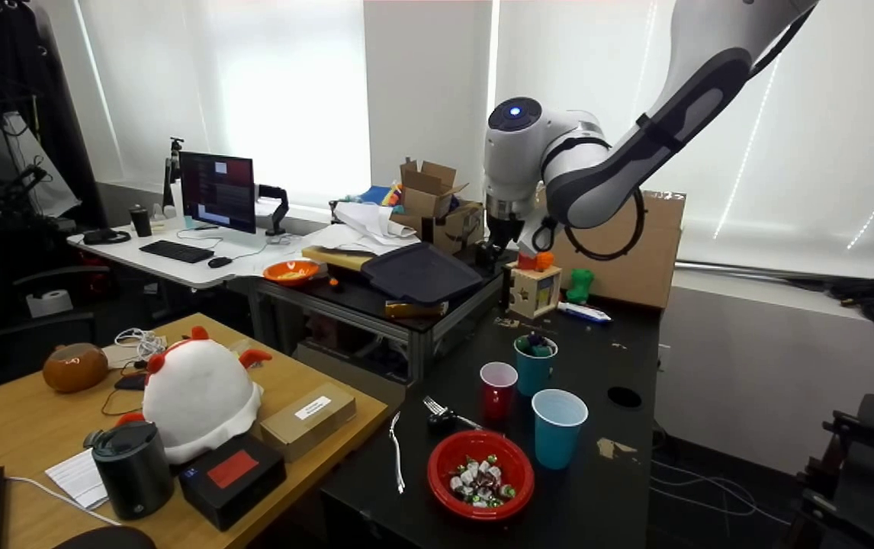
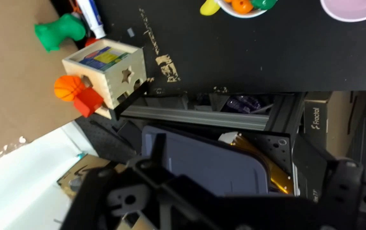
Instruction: Pick up the blue cup and pour it's contents in the bowl
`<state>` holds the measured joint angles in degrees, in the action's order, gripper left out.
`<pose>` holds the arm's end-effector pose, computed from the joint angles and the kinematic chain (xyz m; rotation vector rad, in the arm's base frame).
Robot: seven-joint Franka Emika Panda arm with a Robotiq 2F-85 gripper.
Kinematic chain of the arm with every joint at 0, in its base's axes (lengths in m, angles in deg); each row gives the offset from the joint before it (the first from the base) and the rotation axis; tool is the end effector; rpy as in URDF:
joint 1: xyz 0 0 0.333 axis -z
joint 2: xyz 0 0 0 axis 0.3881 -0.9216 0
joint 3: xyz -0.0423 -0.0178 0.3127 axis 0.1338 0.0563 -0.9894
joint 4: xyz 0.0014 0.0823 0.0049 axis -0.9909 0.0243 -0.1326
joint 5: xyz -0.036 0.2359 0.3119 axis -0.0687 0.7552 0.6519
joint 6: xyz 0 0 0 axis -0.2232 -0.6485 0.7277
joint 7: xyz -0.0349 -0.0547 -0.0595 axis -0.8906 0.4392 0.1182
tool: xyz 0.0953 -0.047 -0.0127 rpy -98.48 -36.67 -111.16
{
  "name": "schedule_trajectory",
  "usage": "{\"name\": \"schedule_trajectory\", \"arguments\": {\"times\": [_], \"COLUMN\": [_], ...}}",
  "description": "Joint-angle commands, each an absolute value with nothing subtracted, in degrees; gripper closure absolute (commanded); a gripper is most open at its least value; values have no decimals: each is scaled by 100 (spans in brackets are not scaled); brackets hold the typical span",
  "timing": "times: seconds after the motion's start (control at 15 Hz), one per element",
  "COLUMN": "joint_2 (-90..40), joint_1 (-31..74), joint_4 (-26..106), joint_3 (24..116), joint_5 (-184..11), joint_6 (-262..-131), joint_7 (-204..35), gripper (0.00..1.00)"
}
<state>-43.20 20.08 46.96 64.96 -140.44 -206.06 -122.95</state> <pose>0.6821 0.0509 0.2446 2.5802 0.1103 0.5266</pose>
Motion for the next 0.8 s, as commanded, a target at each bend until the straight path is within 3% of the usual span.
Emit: {"name": "schedule_trajectory", "arguments": {"times": [0.0, 0.47, 0.73], "joint_2": [-4405, -4260, -4355], "joint_1": [2017, 1190, 971], "joint_4": [4501, 4008, 4021], "joint_3": [6390, 6829, 7013], "joint_5": [-12628, -10787, -10814], "joint_6": [-20268, -19045, -19231], "joint_7": [-11418, -11092, -11105], "gripper": [0, 0, 0]}}
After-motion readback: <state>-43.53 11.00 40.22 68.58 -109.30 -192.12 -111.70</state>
